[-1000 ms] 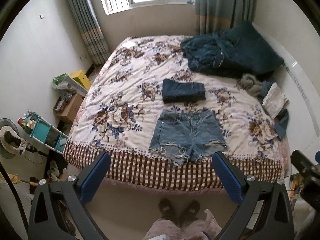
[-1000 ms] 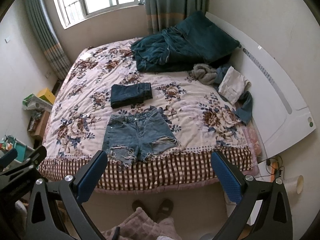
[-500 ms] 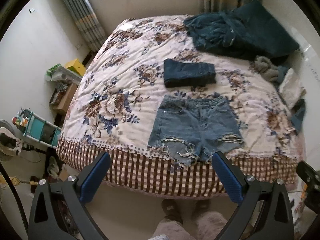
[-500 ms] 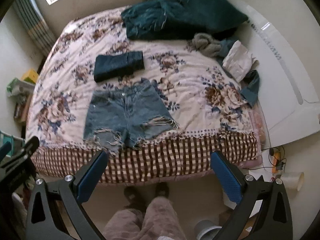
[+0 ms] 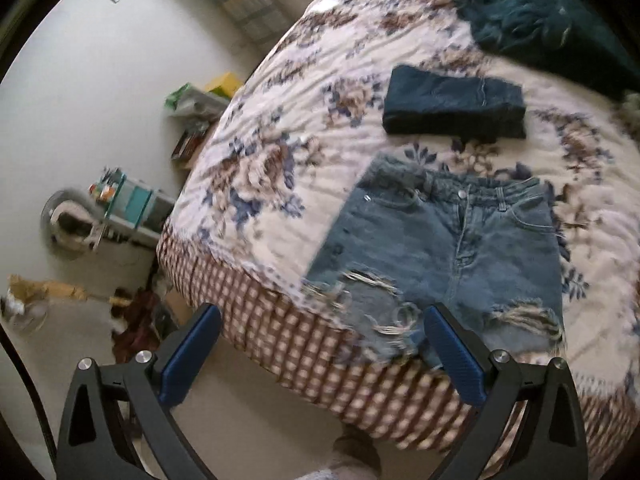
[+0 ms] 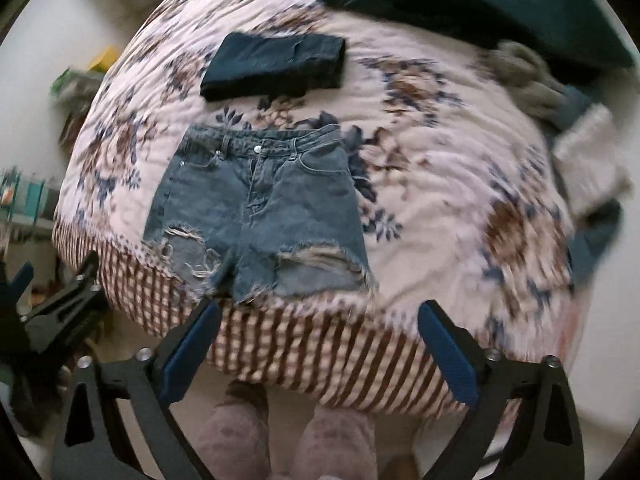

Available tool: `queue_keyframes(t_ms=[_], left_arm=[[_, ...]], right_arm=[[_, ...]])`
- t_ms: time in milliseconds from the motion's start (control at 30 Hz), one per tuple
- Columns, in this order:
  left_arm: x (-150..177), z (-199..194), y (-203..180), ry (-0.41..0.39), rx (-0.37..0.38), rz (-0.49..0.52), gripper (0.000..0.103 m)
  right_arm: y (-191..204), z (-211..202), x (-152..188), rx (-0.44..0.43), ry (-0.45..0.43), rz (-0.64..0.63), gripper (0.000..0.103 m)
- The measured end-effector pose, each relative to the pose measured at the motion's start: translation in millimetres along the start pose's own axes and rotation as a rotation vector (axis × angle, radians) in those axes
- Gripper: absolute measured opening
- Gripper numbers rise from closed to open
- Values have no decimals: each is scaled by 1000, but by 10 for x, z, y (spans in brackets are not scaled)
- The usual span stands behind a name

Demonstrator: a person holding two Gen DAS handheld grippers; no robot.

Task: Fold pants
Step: 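Lower both tools toward the waistband of the light-blue denim shorts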

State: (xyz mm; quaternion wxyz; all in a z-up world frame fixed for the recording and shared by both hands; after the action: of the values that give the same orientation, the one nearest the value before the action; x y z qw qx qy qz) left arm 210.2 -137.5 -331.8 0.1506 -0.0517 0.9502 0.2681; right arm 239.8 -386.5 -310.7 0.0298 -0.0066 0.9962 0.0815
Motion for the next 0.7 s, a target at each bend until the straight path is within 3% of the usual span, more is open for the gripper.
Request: queue_keyframes(t_ms=[67, 167, 367, 533, 700], left_arm=[[33, 168, -396, 29, -35, -17, 103], [131, 419, -1024, 71, -67, -30, 103], [496, 825, -2155, 246, 14, -50, 103], [657, 922, -2810, 254, 19, -5, 103], [802, 983, -3259, 270, 46, 55, 103]], right_arm=[[-308, 383, -253, -29, 46, -27, 85], [-773, 931, -554, -71, 97, -21, 84], [-1539, 1933, -845, -169, 220, 13, 85], [-1892, 2491, -1028, -165, 272, 4, 85], [-2029, 2751, -1214, -143, 291, -25, 85]])
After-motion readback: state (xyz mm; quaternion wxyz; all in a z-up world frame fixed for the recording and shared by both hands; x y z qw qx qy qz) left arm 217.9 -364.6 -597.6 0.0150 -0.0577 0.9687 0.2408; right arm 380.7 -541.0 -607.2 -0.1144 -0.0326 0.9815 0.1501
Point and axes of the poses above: each gripper's, at about its wrist camera, not at the fingertips, and z roughly the way its jaws point, y to its left, x to its underside, the point moved 4 cm from there along z, roughly the way its jaws point, and after that the axes turned 4 degrees about -x, right-handed, at the moved point
